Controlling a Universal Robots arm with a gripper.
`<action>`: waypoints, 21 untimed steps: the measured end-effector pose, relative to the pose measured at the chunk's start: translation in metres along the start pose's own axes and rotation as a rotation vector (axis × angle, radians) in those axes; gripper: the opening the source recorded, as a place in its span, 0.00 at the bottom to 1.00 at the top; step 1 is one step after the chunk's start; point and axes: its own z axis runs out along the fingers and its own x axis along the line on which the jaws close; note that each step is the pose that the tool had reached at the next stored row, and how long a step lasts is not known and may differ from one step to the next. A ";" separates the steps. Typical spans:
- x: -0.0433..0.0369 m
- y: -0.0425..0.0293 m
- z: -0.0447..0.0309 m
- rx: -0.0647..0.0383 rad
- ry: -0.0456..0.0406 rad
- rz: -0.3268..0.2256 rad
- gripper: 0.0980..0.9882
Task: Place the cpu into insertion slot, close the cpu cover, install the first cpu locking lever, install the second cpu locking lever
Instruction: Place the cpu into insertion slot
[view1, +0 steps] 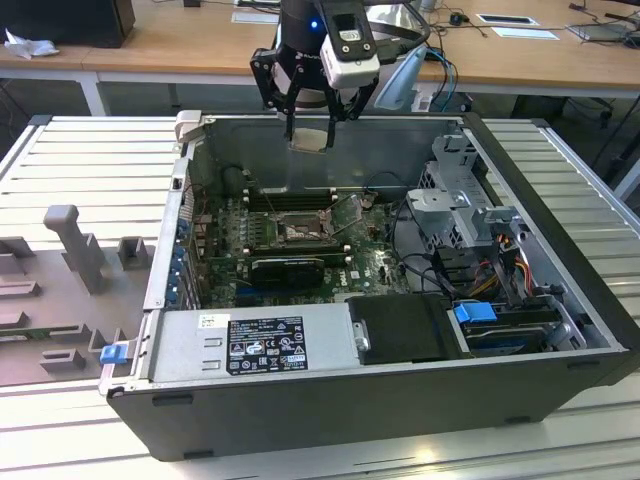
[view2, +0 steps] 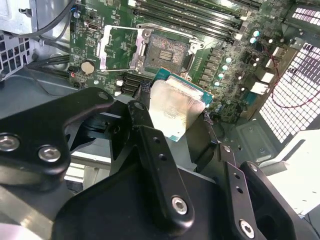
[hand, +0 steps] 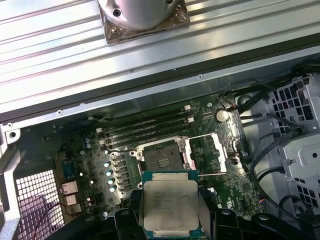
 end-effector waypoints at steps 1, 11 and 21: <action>0.0000 0.0000 0.0001 0.000 -0.0002 0.003 0.48; 0.0007 -0.0003 0.0014 -0.002 -0.0074 0.085 0.48; 0.0000 -0.0034 0.0041 -0.003 -0.0144 0.165 0.48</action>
